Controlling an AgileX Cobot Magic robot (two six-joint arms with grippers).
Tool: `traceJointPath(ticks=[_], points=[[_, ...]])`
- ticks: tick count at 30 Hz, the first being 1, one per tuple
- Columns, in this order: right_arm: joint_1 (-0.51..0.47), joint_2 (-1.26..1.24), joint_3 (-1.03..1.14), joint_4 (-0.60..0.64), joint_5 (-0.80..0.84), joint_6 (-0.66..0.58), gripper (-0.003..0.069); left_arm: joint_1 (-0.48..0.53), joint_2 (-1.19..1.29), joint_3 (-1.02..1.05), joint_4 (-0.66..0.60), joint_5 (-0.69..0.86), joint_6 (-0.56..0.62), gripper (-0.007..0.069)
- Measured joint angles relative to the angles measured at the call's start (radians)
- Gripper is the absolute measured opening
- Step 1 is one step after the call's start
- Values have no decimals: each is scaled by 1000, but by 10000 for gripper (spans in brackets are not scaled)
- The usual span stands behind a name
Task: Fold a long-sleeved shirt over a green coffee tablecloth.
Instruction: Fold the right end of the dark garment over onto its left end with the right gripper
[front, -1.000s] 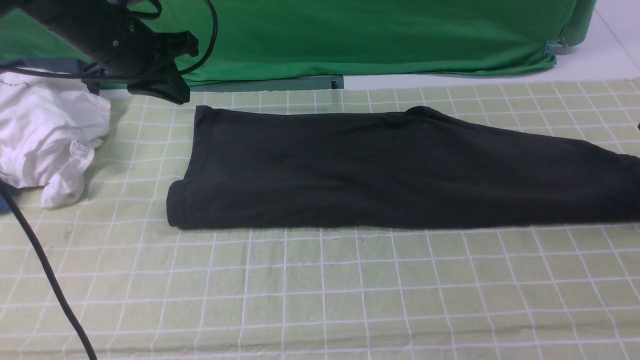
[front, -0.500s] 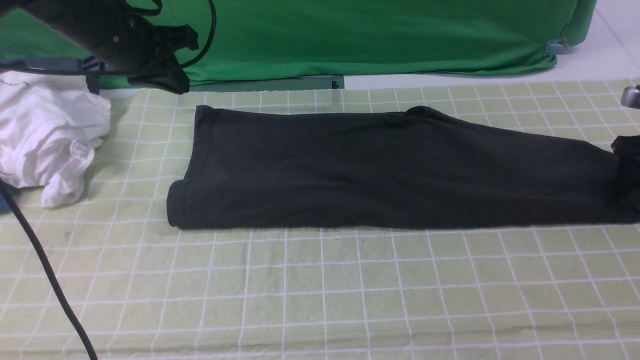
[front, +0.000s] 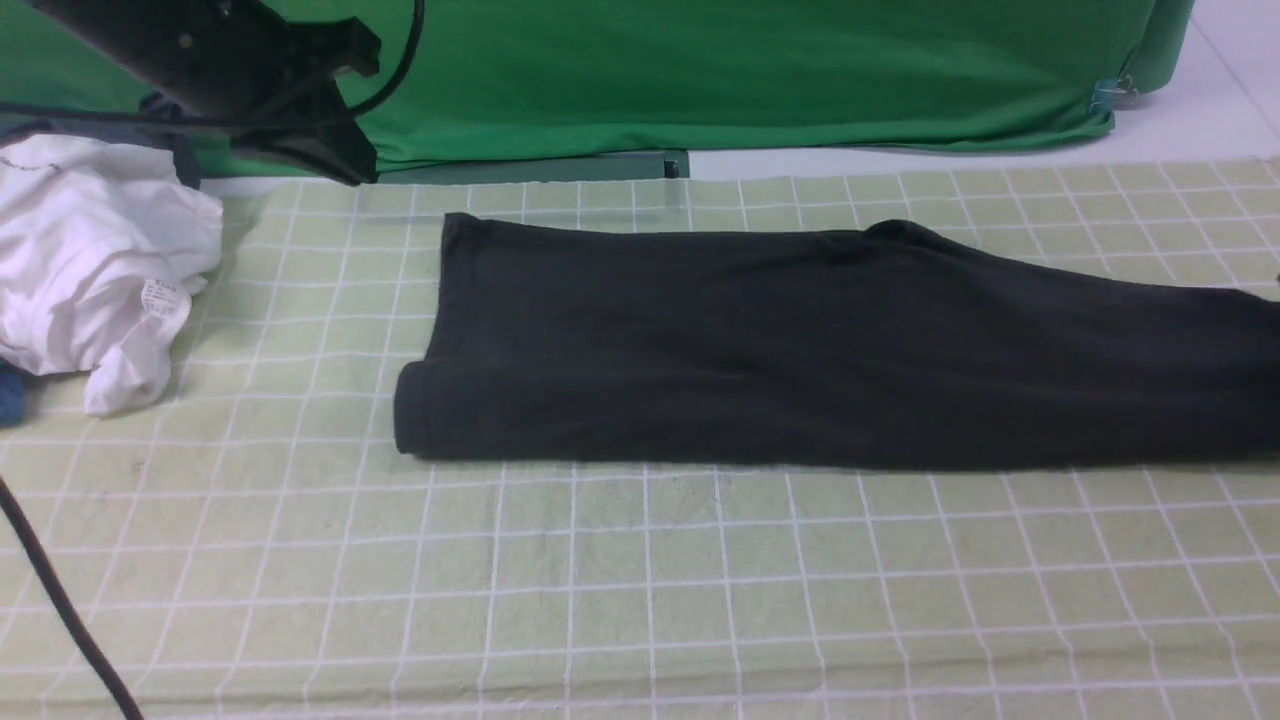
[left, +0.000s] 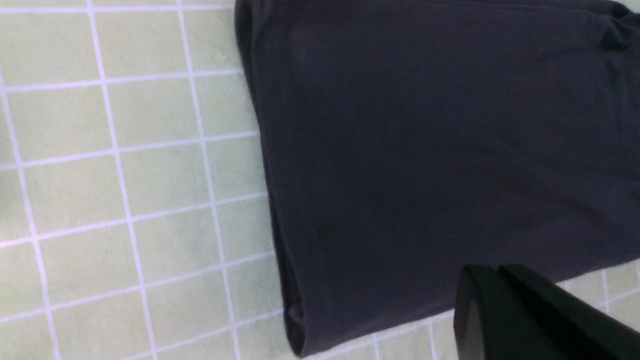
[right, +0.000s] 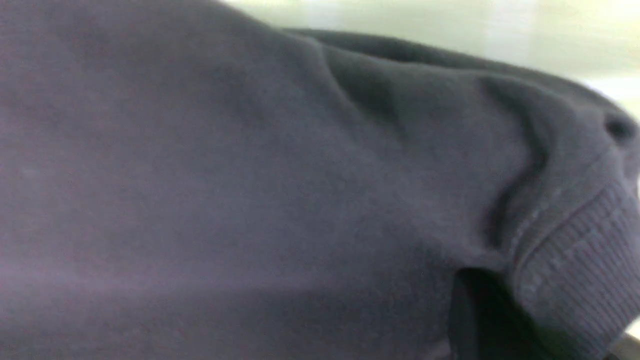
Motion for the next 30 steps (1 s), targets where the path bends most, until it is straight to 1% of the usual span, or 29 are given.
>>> traceJointPath(ticks=[1,5,8,11,13,14,16,17,18,19,20,21,22,25,30], points=[[0,-34,-4,-22,1,16,34,0,-25,0,-5,11,16,14],[18,-128,-14,-26,5,51,34,0,-63,0,-16,18,28,14],[85,-222,-16,-4,6,79,34,0,-67,0,-18,18,35,14],[209,-292,-17,27,-5,122,34,0,-65,0,-19,18,63,14],[311,-313,-19,52,-32,164,34,0,-65,0,-19,18,70,14],[343,-314,-22,63,-44,179,34,0,-65,0,-19,19,71,14],[464,-310,-26,97,-103,236,34,0,-65,0,-19,20,73,14],[475,-306,-26,99,-109,248,34,0,-65,0,-19,20,73,14],[564,-291,-26,120,-164,291,34,0,-65,0,-19,20,76,14],[619,-278,-26,130,-204,317,34,0,-65,0,-17,20,78,14],[640,-275,-26,133,-212,322,34,0,-65,0,-17,20,78,14],[722,-250,-26,143,-282,362,34,0,-65,0,-14,20,80,14],[751,-239,-26,146,-319,375,36,0,-65,0,-13,20,80,14],[881,-177,-26,156,-476,424,53,0,-65,0,-8,20,85,14],[993,-79,-27,162,-711,490,99,0,-65,0,-5,18,88,14]])
